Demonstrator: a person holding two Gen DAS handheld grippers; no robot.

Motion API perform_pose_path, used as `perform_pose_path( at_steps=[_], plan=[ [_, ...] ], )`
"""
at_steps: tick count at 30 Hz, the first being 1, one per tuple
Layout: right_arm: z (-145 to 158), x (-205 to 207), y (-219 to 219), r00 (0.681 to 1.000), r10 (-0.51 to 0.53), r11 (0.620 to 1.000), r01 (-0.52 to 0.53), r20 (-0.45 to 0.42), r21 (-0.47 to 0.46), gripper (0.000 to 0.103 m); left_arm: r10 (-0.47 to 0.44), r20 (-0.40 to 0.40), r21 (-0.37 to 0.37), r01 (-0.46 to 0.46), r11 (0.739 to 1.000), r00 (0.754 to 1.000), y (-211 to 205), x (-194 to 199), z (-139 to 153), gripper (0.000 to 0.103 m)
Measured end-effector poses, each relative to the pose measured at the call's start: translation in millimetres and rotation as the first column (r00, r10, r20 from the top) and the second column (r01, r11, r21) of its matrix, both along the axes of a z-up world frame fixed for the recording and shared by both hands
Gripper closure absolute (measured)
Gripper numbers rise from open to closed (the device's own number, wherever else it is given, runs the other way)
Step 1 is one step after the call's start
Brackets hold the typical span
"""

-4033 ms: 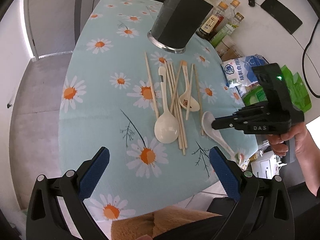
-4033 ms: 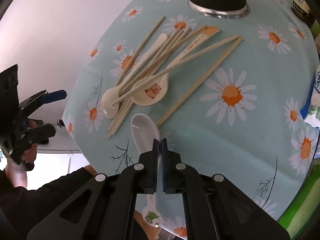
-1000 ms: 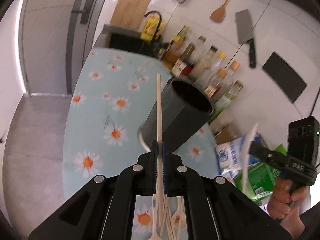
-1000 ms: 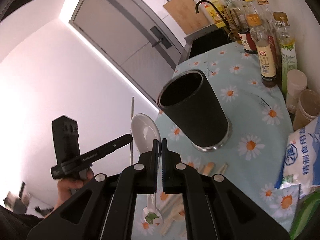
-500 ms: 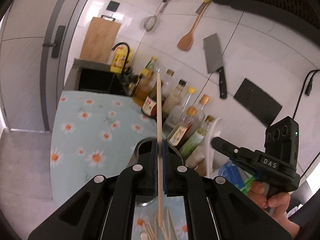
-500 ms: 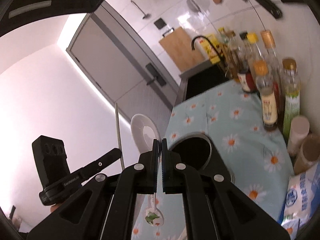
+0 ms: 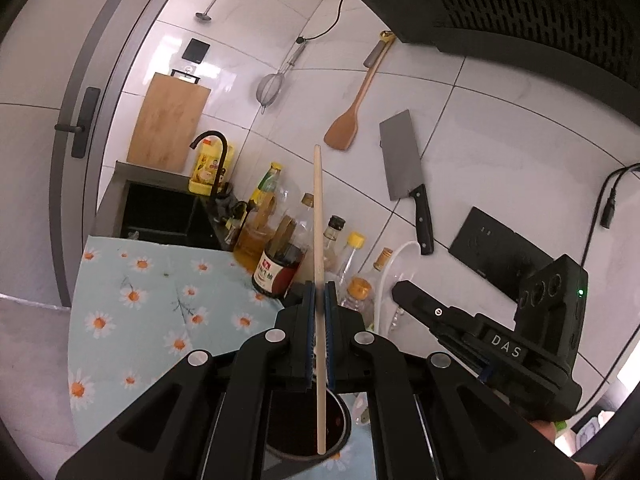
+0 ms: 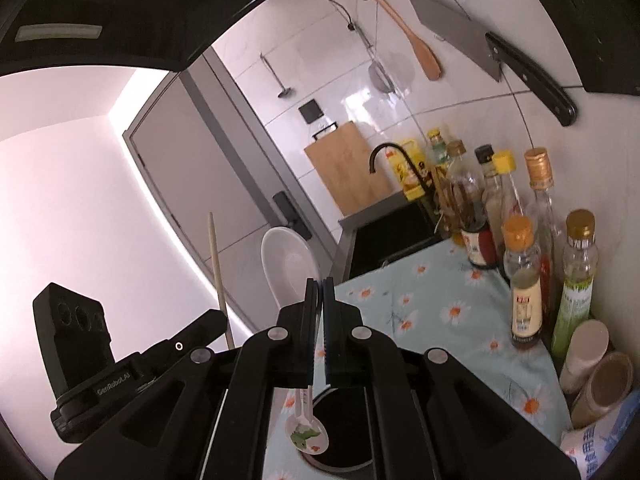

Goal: Organize utensils
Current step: 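Lift spoon and chopstick into the black holder and open both tools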

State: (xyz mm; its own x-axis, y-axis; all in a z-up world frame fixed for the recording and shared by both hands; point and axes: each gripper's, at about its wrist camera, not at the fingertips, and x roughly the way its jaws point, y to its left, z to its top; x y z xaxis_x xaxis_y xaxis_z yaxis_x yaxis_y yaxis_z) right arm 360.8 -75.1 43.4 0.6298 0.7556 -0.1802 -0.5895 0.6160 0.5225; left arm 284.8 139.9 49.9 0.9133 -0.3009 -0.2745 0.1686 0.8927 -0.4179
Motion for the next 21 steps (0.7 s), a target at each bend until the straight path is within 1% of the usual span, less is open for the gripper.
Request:
perform_pose_path(
  at_steps=[3,5,6,10,15,19,21],
  plan=[
    [-2.3,9.3,2.3,1.0,-0.015,1.0,0.015,0.004,0.01,0.099,-0.011,0.006,-0.003,0.011,1.0,1.0,-1.1,7.9,-2.9,0.1],
    [-7.1,17.3,4.5,0.999,-0.008,1.0,0.008,-0.032,0.02,0.099,-0.021,0.006,-0.005,0.021,1.0,1.0,-1.5,11.9,-5.5,0.1],
    [-11.5,22.2,4.6,0.998,-0.006,1.0,0.008,-0.056,0.03,0.099,-0.021,0.005,0.009,0.021,1.0,1.0,-2.7,13.3,-7.7,0.1],
    [-21.5,26.4,7.3,0.998,-0.021,1.0,0.021,-0.055,0.009,0.099,-0.034,0.015,0.017,0.034,0.999,0.999,-3.9,17.2,-16.3,0.1],
    [-40.9,26.9,16.6,0.997,-0.026,0.999,0.024,-0.072,-0.022,0.099,-0.044,0.016,0.032,0.043,0.999,0.999,-6.9,26.4,-37.4,0.1],
    [-59.0,25.3,23.5,0.994,-0.028,0.999,0.024,-0.103,-0.041,0.099,-0.038,-0.002,0.057,0.038,0.998,0.999,-9.7,26.8,-54.3,0.099],
    [-65.8,26.2,24.8,0.991,-0.029,0.999,0.023,-0.127,-0.048,0.098,-0.024,-0.012,0.055,0.025,0.998,1.0,-8.1,24.4,-60.3,0.099]
  ],
)
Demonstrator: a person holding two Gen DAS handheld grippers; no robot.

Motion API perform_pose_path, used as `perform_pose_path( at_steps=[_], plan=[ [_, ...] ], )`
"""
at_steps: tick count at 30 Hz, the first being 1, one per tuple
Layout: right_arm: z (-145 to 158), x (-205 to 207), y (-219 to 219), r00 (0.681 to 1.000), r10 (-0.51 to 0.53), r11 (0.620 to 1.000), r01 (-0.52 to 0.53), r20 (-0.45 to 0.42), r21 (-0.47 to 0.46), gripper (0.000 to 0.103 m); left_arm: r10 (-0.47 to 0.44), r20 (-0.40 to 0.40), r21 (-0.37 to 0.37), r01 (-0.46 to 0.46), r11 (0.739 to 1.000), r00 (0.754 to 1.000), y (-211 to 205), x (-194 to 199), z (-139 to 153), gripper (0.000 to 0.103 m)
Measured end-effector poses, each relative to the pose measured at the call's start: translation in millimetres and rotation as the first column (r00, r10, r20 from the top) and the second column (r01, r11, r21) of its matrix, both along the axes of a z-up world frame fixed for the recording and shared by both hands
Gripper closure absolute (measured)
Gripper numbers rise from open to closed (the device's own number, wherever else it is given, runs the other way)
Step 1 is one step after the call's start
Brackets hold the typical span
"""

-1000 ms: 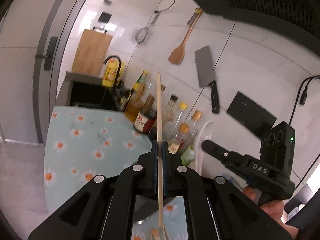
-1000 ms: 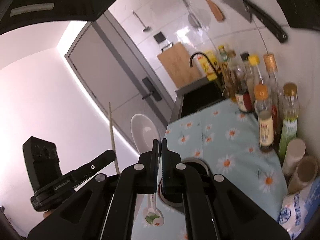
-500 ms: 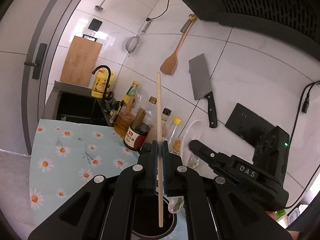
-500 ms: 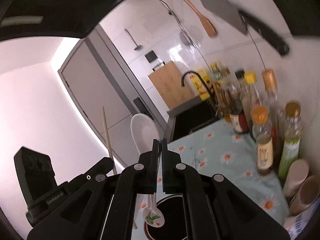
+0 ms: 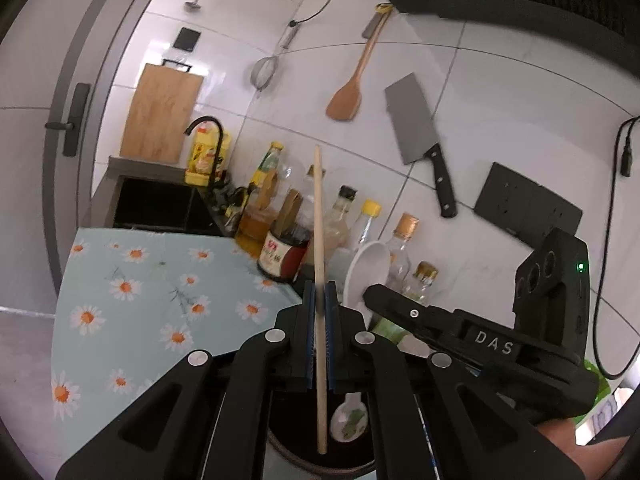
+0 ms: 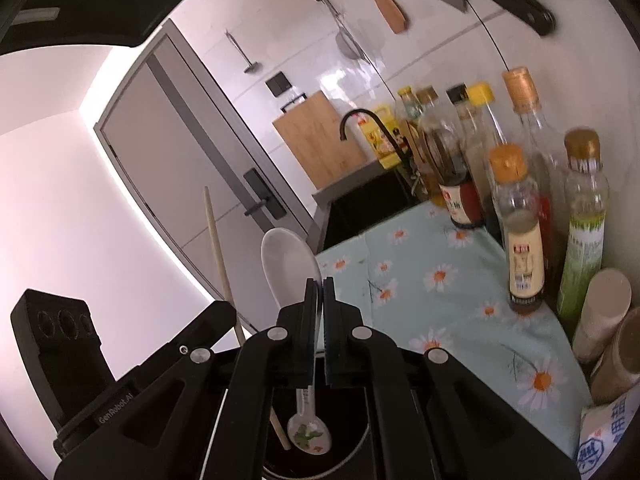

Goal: Organize utensils
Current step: 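Lift spoon and chopstick into the black holder and open both tools, then move both tools back down to the utensils on the table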

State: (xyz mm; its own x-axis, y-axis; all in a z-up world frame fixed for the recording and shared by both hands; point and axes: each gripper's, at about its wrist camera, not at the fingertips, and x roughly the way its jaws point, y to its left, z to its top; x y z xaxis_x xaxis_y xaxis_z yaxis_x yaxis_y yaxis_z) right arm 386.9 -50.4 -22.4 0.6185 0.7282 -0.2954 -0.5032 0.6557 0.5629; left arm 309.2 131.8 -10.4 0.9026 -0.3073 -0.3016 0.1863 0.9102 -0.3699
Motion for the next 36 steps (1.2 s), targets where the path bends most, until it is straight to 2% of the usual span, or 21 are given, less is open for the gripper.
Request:
perform_pose_path(
  at_steps=[2,5,7,8,14,25,28,36],
  plan=[
    [-3.8,0.2,0.7,1.0,0.003,1.0,-0.003,-0.025,-0.003,0.088,0.0,-0.006,-0.001,0.0,1.0,1.0,0.2,-3.3,-3.1,0.098],
    [-4.2,-6.2,0.2,0.999,0.012,1.0,-0.012,-0.032,-0.004,0.085,0.0,-0.024,-0.008,0.0,1.0,1.0,0.3,-10.2,-8.4,0.098],
    [-2.9,-9.7,-1.7,0.999,0.014,1.0,-0.014,-0.034,-0.002,0.085,0.006,-0.034,-0.013,-0.007,1.0,0.999,1.6,-13.3,-11.0,0.086],
    [-2.2,-10.3,-3.1,0.999,0.014,1.0,-0.014,-0.037,0.002,0.085,0.007,-0.037,-0.019,-0.008,1.0,0.999,2.6,-14.4,-11.8,0.083],
    [7.7,-20.5,-9.3,0.999,0.021,1.0,-0.02,-0.033,0.019,0.084,0.038,-0.046,-0.022,-0.039,0.999,0.998,7.9,-24.9,-6.4,0.083],
    [29.9,-49.2,-18.0,0.999,0.044,0.999,-0.044,-0.021,-0.01,0.082,0.004,-0.045,-0.049,-0.006,0.999,0.999,10.8,-51.4,12.9,0.083],
    [32.9,-59.1,-23.3,0.999,0.026,0.996,-0.029,-0.04,-0.081,0.082,0.004,-0.059,-0.045,-0.006,0.999,0.998,10.5,-61.2,16.5,0.083],
    [8.4,-84.9,-42.7,0.983,0.061,0.993,-0.077,-0.175,-0.085,0.082,-0.014,-0.18,-0.011,0.013,1.0,0.984,6.8,-85.3,-1.6,0.083]
  ],
)
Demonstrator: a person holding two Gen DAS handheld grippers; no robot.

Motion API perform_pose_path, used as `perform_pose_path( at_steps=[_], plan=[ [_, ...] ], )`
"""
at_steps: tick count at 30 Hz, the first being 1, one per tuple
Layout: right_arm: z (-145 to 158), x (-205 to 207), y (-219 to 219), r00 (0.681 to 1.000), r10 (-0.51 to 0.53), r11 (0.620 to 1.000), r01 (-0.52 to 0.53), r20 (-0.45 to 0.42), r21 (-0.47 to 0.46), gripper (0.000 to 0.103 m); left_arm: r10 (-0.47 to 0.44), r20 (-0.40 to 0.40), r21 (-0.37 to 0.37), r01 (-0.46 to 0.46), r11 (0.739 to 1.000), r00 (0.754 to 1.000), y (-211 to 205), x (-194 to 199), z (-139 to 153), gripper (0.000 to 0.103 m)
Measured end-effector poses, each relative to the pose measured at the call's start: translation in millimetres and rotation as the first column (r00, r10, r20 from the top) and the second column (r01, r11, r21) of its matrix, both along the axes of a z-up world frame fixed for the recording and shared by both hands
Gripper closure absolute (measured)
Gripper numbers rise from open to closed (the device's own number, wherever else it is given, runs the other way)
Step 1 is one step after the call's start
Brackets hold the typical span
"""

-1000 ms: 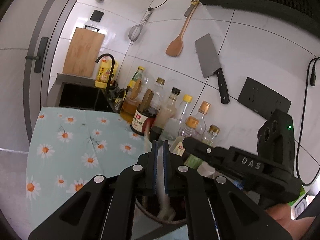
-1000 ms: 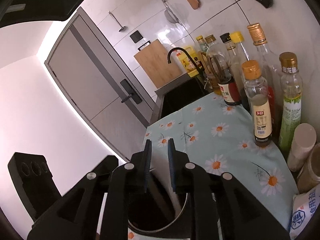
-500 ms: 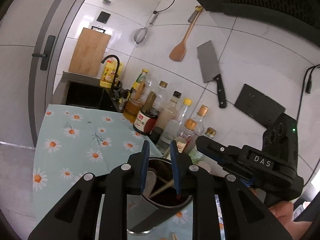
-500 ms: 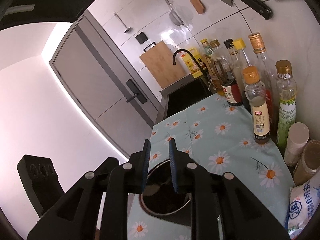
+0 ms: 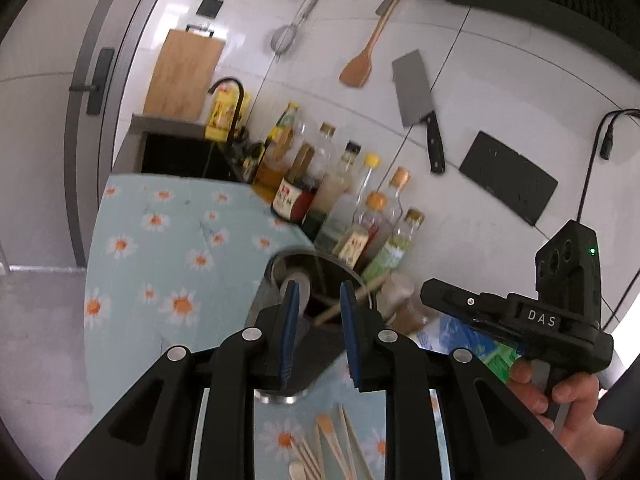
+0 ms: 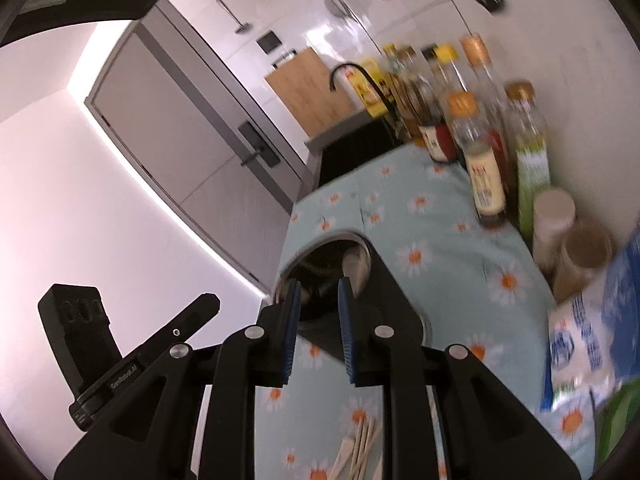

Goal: Organize utensils
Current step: 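Move both tools back down to the utensils on the table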

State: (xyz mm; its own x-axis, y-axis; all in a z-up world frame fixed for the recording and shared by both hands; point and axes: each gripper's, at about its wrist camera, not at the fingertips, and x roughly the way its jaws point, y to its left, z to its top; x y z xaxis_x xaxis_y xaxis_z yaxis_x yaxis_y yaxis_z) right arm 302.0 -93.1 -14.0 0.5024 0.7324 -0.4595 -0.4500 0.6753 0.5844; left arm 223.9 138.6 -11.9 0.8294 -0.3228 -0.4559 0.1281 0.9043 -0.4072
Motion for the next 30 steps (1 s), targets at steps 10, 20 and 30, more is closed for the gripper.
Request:
perform_pose_path(
  at_steps=[10,20,30],
  plan=[
    [-41.7,-29.4,-12.7,0.981,0.038,0.998,-0.047,-0.193,-0.039,0.082,-0.009,-0.085,0.002,0.009,1.0,0.996,1.2,-38.6,-27.3,0.083],
    [-95.8,-48.2,-2.9,0.928,0.062,0.984,-0.119,-0.367,-0.134,0.081,-0.015,-0.202,-0.006,0.014,1.0,0.979,-8.6,-73.6,-66.1,0.076],
    [-151.5,-32.2,5.7,0.775,0.025,0.979,-0.148,-0.631,-0.143,0.081,-0.04,-0.318,-0.05,0.025,0.998,0.947,-11.8,-98.2,-103.2,0.076]
  ],
)
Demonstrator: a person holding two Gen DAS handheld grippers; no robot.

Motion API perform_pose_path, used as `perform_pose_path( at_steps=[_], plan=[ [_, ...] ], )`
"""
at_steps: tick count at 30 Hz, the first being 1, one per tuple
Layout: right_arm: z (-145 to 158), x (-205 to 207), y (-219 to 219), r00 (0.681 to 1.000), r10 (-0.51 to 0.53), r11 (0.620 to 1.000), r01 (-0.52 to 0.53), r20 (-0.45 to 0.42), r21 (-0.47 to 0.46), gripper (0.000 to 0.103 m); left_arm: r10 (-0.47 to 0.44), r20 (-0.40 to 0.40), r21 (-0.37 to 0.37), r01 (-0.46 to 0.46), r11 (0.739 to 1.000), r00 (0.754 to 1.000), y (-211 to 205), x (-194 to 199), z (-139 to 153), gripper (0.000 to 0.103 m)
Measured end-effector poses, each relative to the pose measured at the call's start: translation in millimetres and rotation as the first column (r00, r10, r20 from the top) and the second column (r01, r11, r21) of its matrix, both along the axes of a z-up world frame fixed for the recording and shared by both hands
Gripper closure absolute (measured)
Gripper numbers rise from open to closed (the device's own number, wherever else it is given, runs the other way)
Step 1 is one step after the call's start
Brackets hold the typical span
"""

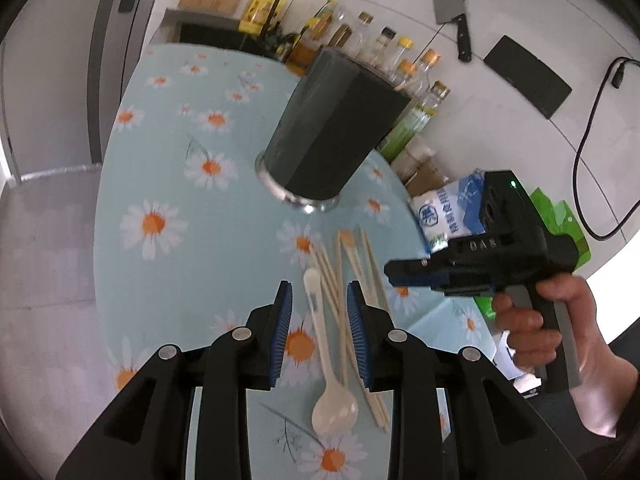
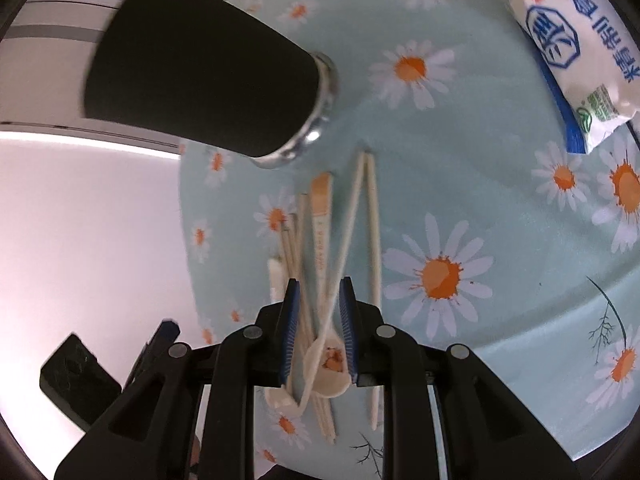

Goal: Organize utensils
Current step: 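Move both tools back down to the utensils on the table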

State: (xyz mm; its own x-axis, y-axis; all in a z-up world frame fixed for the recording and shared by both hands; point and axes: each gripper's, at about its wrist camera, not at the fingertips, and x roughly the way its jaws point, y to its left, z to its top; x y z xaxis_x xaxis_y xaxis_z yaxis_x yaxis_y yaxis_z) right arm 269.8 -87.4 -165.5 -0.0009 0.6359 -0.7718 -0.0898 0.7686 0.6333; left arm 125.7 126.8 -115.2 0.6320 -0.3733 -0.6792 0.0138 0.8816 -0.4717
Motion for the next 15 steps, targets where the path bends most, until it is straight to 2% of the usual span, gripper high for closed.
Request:
perform_pose_path(
  at_steps=[4,8,15],
  plan=[
    [-12.7,6.1,5.2,0.999,-0.006,0.999,0.004,-0.048,-0.041,0.081,0.017,-0.031,-0.015,-0.017,1.0,0.999,4.3,-5.0,-10.5,0.076],
    [-22.6,11.3,11.4,0.996,-0.017,0.999,0.013,-0.082,-0.05,0.086,0.024,-0.051,-0.028,-0.025,0.999,0.998,6.3,-9.1,-17.7,0.076],
    [-26.6,14.9,10.9,0.993,-0.03,0.999,0.028,-0.116,-0.021,0.091,0.003,-0.085,-0.038,-0.006,0.999,0.996,2.5,-8.8,-26.5,0.076]
  ],
)
